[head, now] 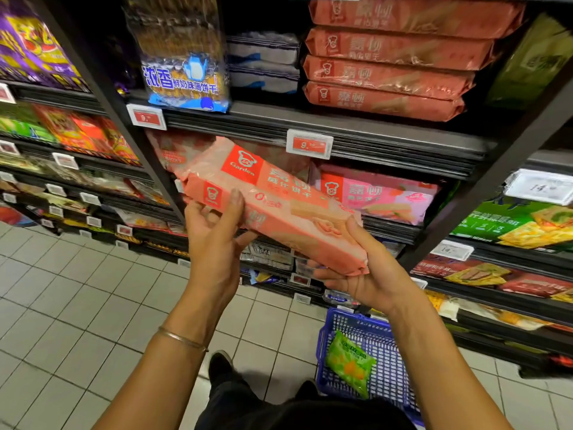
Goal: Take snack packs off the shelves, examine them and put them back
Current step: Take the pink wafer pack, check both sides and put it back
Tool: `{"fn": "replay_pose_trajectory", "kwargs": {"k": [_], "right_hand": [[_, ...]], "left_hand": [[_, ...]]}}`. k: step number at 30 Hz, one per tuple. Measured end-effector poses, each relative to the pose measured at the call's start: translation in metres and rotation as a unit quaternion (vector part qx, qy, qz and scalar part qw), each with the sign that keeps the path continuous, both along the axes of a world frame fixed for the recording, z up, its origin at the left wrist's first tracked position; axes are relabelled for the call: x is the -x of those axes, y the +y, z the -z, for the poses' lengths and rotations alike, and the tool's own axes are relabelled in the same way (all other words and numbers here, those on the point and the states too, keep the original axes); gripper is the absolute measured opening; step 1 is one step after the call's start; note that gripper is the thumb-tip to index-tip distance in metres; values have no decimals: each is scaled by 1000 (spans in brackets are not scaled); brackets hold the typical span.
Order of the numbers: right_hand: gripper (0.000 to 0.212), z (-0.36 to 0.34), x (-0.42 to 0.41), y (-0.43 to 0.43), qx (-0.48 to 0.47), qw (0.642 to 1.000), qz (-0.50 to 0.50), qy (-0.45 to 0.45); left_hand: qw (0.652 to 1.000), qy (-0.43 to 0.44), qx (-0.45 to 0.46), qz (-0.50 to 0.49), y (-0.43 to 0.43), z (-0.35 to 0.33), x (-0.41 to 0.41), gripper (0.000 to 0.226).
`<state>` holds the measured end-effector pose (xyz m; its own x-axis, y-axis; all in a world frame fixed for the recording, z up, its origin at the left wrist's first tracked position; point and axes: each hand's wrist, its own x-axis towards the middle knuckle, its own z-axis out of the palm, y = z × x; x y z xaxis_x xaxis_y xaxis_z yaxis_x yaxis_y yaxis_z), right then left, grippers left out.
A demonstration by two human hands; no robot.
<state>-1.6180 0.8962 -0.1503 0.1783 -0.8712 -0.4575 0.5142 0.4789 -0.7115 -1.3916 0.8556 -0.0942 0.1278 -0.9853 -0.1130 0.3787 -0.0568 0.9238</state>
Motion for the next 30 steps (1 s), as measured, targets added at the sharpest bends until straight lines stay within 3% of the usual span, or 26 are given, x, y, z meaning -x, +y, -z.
{"fn": "replay_pose_trajectory", "kwargs": {"k": [3, 8, 10, 12, 14, 16, 19, 21, 25, 27, 30], "right_hand": [[68, 5, 6, -1, -8, 1000, -21, -16], [53, 15, 29, 4, 10, 1000, -12, -4], [63, 17, 45, 5, 52, 998, 27, 36], [60, 14, 60, 6, 108, 987, 65, 103], [55, 8, 70, 8, 146, 969, 117, 161], [66, -2, 78, 9, 159, 949, 181, 203], [69, -24, 86, 4, 213, 907, 227, 285], [68, -42, 87, -4, 236, 878, 249, 333], [68, -78, 94, -28, 272, 837, 327, 344], [63, -94, 97, -43, 272, 818, 362, 355], [51, -111, 102, -66, 255, 791, 383, 403]], "left_hand": [[999, -30, 19, 8, 1, -5, 1, 54], [995, -41, 56, 66, -4, -18, -9, 66], [987, -98, 94, 91, -8, -16, -17, 53], [965, -179, 144, 129, -11, -11, -25, 56], [939, -236, 186, 170, -14, -6, -30, 55], [915, -277, 214, 198, -18, -5, -31, 31], [904, -311, 224, 189, -26, -8, -23, 30], [903, -316, 237, 167, -38, -11, -14, 26], [928, -258, 245, 115, -78, -32, 17, 30], [940, -235, 233, 84, -105, -50, 38, 22], [932, -257, 248, 64, -143, -69, 73, 10]]}}
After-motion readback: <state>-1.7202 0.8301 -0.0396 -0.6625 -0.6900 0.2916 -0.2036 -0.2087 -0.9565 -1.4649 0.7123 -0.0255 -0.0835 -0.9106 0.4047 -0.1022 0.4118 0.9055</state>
